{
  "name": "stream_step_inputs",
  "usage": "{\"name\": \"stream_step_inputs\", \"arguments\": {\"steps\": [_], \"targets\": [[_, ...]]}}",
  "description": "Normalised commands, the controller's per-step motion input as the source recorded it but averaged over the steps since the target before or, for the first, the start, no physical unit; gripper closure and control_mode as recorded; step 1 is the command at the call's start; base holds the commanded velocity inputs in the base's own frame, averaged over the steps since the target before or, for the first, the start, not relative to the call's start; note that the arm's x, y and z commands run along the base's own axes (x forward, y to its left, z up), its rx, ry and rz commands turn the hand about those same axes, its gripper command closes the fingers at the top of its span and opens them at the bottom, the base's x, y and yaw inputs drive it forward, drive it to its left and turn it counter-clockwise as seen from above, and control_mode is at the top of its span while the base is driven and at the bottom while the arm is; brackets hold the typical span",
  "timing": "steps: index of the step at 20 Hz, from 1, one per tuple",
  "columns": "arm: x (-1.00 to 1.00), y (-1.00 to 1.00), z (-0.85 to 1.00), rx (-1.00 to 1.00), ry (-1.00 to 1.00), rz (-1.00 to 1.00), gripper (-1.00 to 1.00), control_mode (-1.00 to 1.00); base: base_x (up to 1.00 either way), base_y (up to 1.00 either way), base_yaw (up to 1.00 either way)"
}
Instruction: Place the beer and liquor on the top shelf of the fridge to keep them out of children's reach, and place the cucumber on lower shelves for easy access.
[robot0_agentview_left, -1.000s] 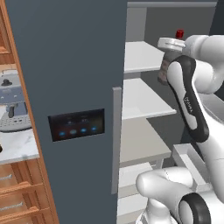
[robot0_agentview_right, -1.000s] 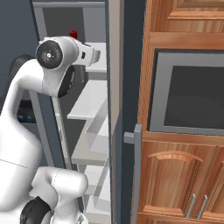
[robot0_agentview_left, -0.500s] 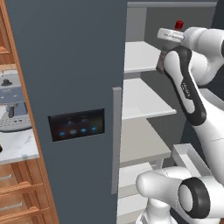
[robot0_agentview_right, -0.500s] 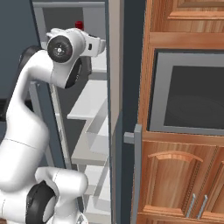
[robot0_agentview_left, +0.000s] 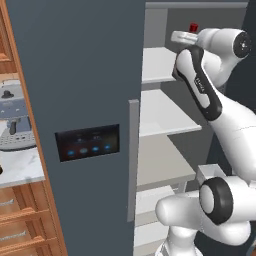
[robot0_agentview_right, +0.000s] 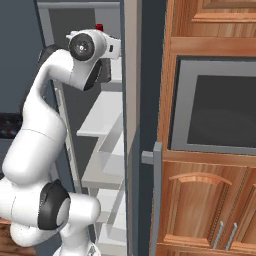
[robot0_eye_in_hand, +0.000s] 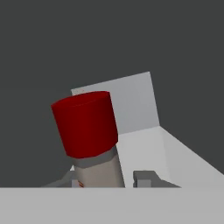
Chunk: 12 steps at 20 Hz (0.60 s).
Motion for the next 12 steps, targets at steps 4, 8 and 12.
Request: {"name": "stream_step_inputs", "arguments": {"steps": [4, 8, 12], "targets": [[0.70, -0.04, 0.00, -0.01, 0.06, 0.00, 1.00, -1.00, 0.00, 0.00, 0.00], [0.71, -0.21, 0.00, 0.00, 0.05, 0.00, 1.00, -1.00, 0.00, 0.00, 0.00], [0.72, -0.21, 0.00, 0.00, 0.05, 0.00, 1.00, -1.00, 0.00, 0.00, 0.00]]}}
